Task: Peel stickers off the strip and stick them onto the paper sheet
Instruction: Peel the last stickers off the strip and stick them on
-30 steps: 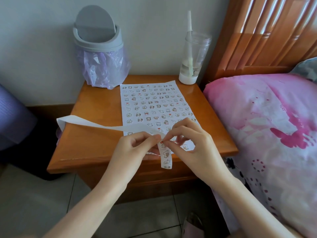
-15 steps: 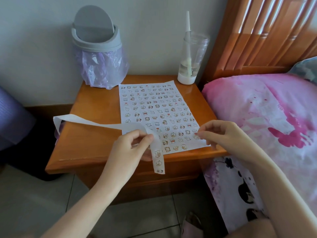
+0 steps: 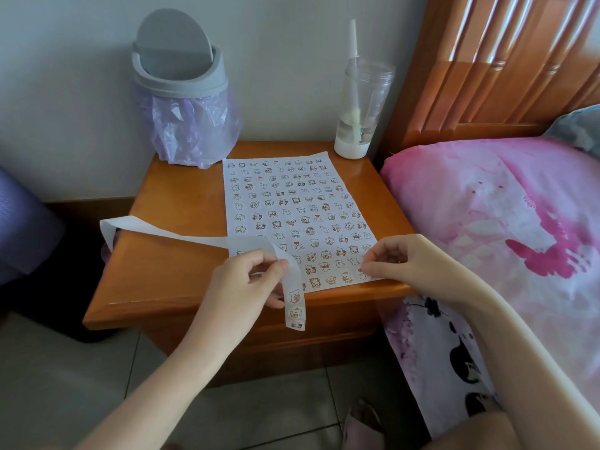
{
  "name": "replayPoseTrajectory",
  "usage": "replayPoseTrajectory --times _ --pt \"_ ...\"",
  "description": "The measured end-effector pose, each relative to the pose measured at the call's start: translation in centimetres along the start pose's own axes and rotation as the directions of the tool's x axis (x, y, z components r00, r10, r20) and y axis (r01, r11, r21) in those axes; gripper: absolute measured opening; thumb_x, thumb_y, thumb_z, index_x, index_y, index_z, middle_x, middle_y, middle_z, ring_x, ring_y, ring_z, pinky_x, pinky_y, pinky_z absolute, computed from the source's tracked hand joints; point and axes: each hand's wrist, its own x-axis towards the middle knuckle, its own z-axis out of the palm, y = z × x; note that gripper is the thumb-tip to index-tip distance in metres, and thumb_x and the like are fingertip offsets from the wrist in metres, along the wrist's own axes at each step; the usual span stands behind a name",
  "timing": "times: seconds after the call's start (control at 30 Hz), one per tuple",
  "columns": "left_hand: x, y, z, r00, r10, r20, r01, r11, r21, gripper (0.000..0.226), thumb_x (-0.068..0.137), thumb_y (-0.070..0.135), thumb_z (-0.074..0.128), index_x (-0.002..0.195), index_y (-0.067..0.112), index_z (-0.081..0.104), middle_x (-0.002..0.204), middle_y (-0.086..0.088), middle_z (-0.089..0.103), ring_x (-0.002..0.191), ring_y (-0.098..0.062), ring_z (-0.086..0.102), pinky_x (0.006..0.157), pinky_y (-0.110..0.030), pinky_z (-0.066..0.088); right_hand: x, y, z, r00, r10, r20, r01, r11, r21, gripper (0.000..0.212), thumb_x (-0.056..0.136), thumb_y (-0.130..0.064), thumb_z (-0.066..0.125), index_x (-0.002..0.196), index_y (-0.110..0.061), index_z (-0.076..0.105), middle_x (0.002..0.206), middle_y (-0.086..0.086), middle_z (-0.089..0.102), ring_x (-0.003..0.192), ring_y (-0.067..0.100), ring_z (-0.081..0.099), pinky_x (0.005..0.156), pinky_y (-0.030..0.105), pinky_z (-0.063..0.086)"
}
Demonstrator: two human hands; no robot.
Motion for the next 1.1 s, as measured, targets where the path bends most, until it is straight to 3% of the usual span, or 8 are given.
replayPoseTrajectory --times 0.47,0.8,1.1 --pt "0.0 0.0 -0.1 1.0 0.012 0.002 -0.012 1.0 0.005 0.01 0.09 0.025 0.056 0.092 0.02 0.064 0.104 0.008 0.069 0.068 -0.003 0.07 0.056 -0.017 0.056 0.2 0.4 0.7 0.996 -0.033 -0.088 0.028 0.998 -0.064 0.006 0.079 -0.021 0.073 0.083 -0.016 0.071 0.073 -0.009 0.065 0.059 -0.009 0.054 0.055 0.005 0.041" --pt "0.0 0.0 -0.1 1.0 -0.001 0.0 0.001 1.0 0.014 0.013 0.09 0.026 0.056 0.093 0.018 0.065 0.104 0.006 0.07 0.069 -0.006 0.071 0.062 -0.028 0.06 0.4 0.7 1.2 0.991 -0.061 -0.12 0.049 0.994 -0.1 0.003 0.079 -0.019 0.073 0.08 -0.019 0.07 0.074 -0.009 0.065 0.059 -0.011 0.053 0.054 0.006 0.041" --pt "0.1 -0.1 -0.1 1.0 -0.004 -0.005 0.004 1.0 0.028 0.016 0.091 0.025 0.056 0.095 0.014 0.066 0.104 0.007 0.069 0.066 -0.004 0.07 0.057 -0.017 0.057 0.5 1.5 1.2 0.988 -0.073 -0.134 0.059 0.992 -0.111 0.013 0.077 -0.026 0.074 0.086 -0.02 0.066 0.061 -0.009 0.055 0.052 0.0 0.045 0.053 0.016 0.037"
